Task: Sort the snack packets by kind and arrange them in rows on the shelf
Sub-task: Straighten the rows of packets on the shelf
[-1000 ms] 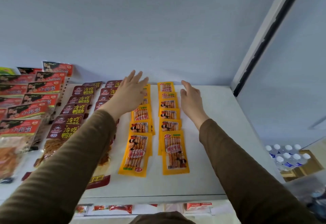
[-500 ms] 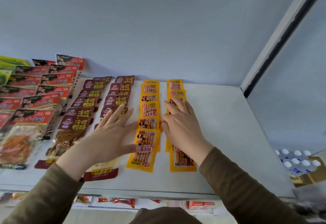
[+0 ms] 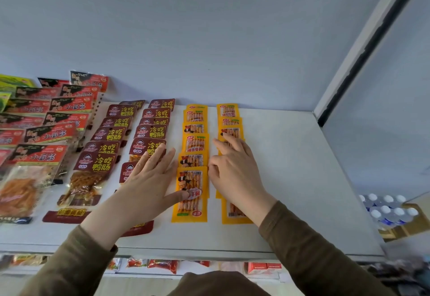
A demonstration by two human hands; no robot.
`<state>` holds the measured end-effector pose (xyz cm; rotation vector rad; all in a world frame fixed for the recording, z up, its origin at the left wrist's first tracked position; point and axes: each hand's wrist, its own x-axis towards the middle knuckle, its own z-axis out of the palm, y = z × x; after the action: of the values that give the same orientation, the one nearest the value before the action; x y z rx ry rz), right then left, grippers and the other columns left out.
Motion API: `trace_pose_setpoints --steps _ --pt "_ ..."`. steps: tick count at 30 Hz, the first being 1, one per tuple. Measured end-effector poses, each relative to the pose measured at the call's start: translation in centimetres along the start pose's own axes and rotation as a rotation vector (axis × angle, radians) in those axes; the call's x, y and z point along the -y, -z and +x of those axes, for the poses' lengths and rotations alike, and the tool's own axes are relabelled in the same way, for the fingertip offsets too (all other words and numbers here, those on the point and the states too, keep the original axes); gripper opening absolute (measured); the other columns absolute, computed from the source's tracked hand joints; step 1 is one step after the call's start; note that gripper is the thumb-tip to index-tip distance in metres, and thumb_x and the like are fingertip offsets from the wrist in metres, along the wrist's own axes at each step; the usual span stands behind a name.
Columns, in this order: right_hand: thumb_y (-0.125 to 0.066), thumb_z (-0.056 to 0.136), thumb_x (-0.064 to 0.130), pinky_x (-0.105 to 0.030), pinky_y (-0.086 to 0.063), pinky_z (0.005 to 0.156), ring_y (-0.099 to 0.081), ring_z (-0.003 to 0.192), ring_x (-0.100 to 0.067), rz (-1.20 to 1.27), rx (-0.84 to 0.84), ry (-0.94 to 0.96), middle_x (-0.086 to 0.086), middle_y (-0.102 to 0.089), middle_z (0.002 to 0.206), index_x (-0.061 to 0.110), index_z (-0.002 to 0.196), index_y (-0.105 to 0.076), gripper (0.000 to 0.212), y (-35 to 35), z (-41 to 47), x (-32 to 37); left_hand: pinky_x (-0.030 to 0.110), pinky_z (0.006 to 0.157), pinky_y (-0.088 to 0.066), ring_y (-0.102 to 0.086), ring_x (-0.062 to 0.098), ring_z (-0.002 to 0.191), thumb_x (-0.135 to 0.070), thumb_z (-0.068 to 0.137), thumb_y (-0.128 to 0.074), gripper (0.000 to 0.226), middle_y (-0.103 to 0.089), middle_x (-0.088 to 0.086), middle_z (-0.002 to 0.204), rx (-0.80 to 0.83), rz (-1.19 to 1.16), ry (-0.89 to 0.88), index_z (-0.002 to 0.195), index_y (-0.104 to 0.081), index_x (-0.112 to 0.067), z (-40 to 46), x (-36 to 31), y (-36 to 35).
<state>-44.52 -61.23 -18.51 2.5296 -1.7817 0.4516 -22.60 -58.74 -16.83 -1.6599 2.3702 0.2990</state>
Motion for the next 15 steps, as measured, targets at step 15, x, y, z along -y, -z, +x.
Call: trace_pose_setpoints --steps 15 --pt "-0.041 0.098 0.022 -0.053 -0.017 0.120 -0.020 0.147 -0.031 -0.093 0.145 -0.185 -0.007 -0.042 0.153 0.015 0.128 -0.061 0.036 -1.5 10.8 -1.1 0.053 0.126 0.004 0.012 0.035 0.156 -0.040 0.108 -0.023 0.053 -0.001 0.013 0.171 -0.102 0.056 0.173 0.153 -0.039 -0.017 12.9 3.3 4.7"
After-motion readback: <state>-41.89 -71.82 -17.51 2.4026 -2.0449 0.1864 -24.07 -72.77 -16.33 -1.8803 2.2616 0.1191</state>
